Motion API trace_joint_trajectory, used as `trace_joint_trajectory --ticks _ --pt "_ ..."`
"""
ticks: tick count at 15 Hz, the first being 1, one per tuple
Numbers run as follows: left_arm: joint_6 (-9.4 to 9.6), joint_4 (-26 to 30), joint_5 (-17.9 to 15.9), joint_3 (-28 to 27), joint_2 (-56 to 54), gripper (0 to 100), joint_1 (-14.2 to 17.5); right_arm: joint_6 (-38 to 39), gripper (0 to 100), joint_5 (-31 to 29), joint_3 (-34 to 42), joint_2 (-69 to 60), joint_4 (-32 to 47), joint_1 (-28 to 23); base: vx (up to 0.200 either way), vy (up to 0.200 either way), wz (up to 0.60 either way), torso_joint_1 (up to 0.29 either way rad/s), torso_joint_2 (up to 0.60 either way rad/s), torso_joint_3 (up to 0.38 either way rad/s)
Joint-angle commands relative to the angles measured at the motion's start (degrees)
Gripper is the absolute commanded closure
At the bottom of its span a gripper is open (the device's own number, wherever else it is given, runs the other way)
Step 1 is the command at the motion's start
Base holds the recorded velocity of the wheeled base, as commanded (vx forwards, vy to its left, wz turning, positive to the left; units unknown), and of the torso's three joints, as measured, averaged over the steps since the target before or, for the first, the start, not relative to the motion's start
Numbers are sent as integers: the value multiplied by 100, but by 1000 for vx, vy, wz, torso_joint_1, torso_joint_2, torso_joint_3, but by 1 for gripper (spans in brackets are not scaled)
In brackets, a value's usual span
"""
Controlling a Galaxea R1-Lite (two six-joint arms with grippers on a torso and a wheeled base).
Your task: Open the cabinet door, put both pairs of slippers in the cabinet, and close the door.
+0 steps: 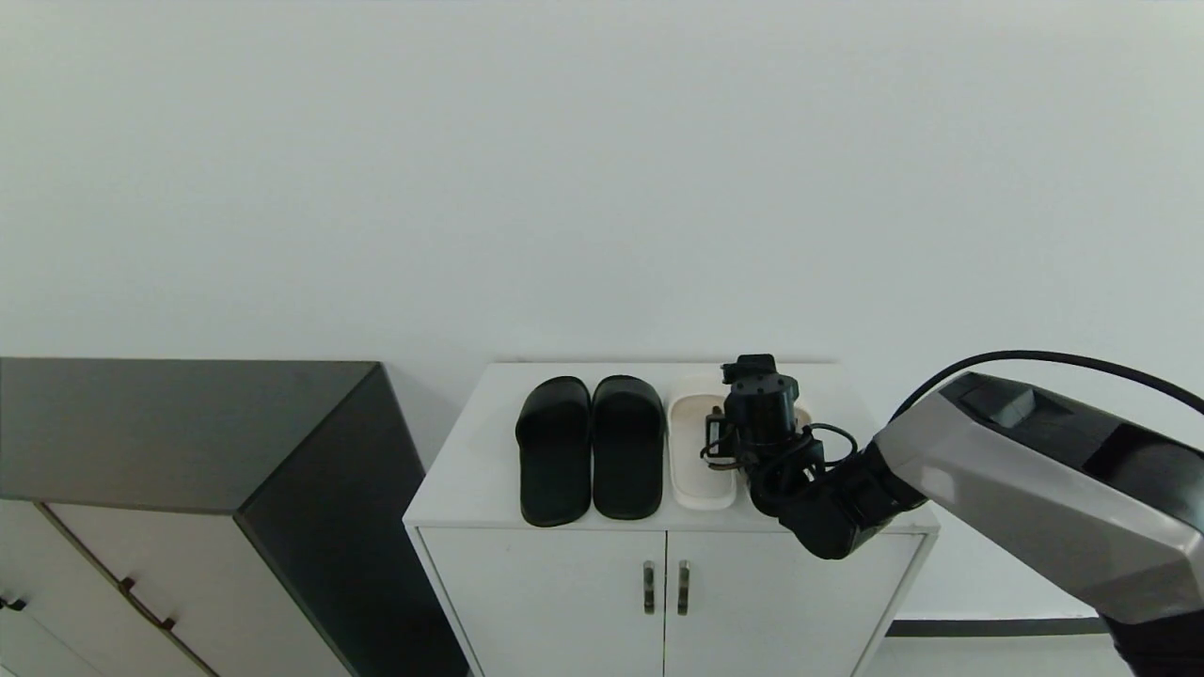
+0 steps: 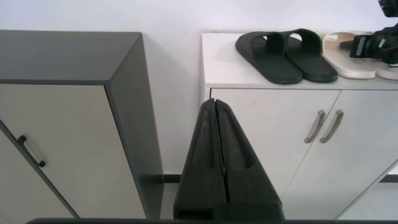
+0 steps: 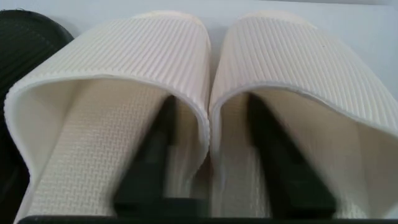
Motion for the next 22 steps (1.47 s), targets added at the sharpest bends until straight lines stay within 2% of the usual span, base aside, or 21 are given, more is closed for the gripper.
trace_joint_trajectory --ticks 1,5,10,11,16,17,18,20,22 --pt "-2 0 1 -2 9 100 1 3 100 -10 -42 17 -13 4 0 0 0 0 0 0" --pt "7 0 1 7 -9 100 1 -23 100 -18 90 -202 -136 -5 0 0 0 0 0 0" --pt "25 -18 1 7 -70 100 1 -225 100 43 1716 -1644 -294 74 0 0 0 0 0 0" --pt "25 -18 1 7 -70 100 10 -216 100 193 2147 -1969 -320 153 0 0 0 0 0 0" --pt "33 -9 -7 7 -70 100 1 -506 100 1819 4564 -3850 -584 689 0 0 0 0 0 0" --pt "33 -9 -7 7 -70 100 1 -515 100 2047 4739 -4034 -584 742 0 0 0 0 0 0" --pt "33 -9 -7 7 -70 100 10 -559 100 2522 5065 -4368 -540 909 0 0 0 0 0 0" --pt "33 -9 -7 7 -70 100 1 -612 100 2961 5311 -4500 -549 997 0 0 0 0 0 0" --pt "33 -18 -7 7 -70 100 10 -621 100 3023 5495 -4447 -567 1006 0 0 0 0 0 0"
